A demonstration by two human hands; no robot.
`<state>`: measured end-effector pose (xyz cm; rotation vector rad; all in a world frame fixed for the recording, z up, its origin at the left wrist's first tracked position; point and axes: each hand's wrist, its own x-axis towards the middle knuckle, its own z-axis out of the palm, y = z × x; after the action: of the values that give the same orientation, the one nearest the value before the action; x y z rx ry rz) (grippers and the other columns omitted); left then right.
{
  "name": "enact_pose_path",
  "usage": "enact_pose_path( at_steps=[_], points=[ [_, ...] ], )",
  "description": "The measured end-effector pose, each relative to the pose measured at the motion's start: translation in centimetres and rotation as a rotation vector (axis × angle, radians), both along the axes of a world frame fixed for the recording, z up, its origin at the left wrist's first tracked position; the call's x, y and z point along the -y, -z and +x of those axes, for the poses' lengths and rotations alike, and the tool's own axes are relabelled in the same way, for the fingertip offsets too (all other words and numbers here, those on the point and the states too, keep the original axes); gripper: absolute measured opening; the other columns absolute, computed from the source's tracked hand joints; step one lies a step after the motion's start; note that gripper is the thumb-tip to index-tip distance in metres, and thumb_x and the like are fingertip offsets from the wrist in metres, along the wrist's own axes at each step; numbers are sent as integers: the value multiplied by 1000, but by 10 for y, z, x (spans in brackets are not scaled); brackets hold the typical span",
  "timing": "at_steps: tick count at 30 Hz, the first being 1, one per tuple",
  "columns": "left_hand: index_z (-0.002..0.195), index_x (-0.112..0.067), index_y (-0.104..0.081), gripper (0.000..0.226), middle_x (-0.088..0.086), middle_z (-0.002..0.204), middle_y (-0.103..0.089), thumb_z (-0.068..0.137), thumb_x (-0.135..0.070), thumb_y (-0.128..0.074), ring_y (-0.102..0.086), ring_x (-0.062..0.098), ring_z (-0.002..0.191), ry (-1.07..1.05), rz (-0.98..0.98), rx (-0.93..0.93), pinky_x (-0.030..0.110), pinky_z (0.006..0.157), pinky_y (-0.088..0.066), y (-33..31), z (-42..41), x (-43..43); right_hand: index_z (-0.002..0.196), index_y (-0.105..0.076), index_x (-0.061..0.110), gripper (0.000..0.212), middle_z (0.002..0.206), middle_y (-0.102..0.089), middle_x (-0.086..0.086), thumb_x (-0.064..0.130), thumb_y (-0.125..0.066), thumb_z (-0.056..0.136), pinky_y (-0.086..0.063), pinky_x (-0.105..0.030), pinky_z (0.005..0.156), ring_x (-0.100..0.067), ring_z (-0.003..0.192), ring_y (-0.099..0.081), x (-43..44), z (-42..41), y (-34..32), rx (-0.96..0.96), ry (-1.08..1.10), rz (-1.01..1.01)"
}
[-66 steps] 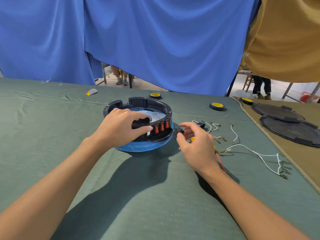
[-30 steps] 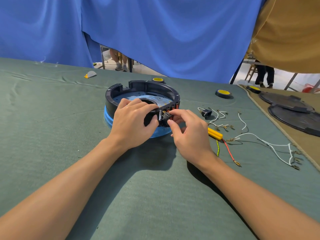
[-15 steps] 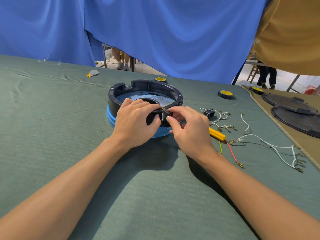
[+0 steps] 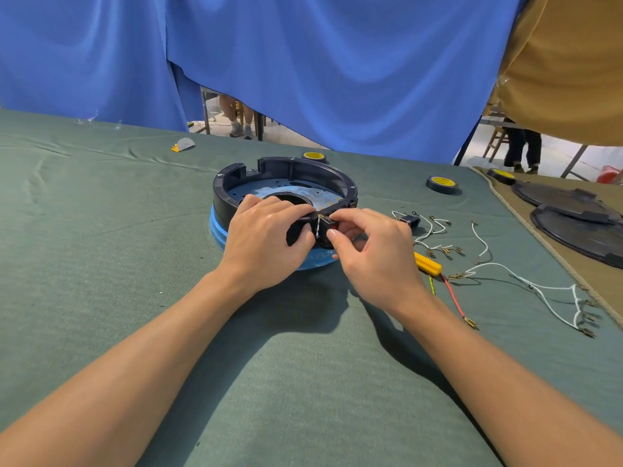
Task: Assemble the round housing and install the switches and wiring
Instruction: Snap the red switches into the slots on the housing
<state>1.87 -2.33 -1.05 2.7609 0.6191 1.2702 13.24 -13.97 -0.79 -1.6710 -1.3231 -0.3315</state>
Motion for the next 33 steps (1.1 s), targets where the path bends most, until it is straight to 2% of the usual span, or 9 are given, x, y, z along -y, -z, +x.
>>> enact_pose_path(
  at_steps=[2, 7, 13, 19, 25, 29, 33],
  points=[
    [103, -12, -75, 31, 0, 84, -75, 84, -25, -55, -66, 23, 81, 3, -1, 5, 29, 77, -29, 0, 0, 0, 96, -74, 10, 14, 79, -69, -2, 9, -69, 83, -51, -33, 70, -16, 68, -62, 1, -1, 1, 18, 5, -16],
    [104, -12, -75, 33, 1, 87, -76, 84, -26, -54, -66, 22, 82, 10, -7, 10, 26, 77, -25, 0, 0, 1, 101, -73, 9, 17, 85, -71, -3, 9, -67, 85, -57, -40, 72, -17, 74, -64, -2, -2, 3, -9, 7, -11],
    [103, -11, -75, 32, 1, 88, -76, 83, -26, -55, -66, 23, 83, 17, -26, 20, 29, 78, -28, -1, 1, 2, 103, -73, 5, 18, 87, -71, -7, 4, -66, 86, -58, -44, 70, -22, 77, -66, -4, -1, 7, -20, 4, 24],
    [105, -11, -75, 33, 1, 89, -75, 84, -27, -54, -65, 23, 83, 20, -20, 6, 28, 79, -27, 0, 0, 2, 101, -73, 5, 17, 87, -72, -5, 4, -67, 85, -59, -41, 67, -18, 75, -67, -3, -7, 11, 25, 55, 84],
    [105, -11, -74, 34, 2, 88, -75, 83, -27, -54, -66, 24, 84, 22, -25, 2, 30, 80, -29, -1, -1, 2, 103, -74, 7, 18, 87, -74, -2, 7, -67, 87, -60, -37, 70, -14, 73, -70, -5, -7, 10, -93, 69, 81],
    [105, -11, -75, 34, 2, 89, -75, 83, -27, -54, -66, 24, 85, 23, -23, 5, 31, 80, -30, 0, -1, 1, 99, -74, 6, 16, 85, -73, -4, 4, -69, 84, -55, -28, 71, -15, 73, -66, -4, -10, 9, 71, 75, 102],
    [105, -11, -74, 34, 2, 89, -75, 83, -28, -54, -66, 23, 84, 21, -18, 9, 29, 80, -27, 0, 0, 1, 97, -74, 3, 15, 83, -72, -6, 1, -69, 83, -52, -22, 70, -17, 71, -65, -4, -8, 9, 111, 79, 113]
  ],
)
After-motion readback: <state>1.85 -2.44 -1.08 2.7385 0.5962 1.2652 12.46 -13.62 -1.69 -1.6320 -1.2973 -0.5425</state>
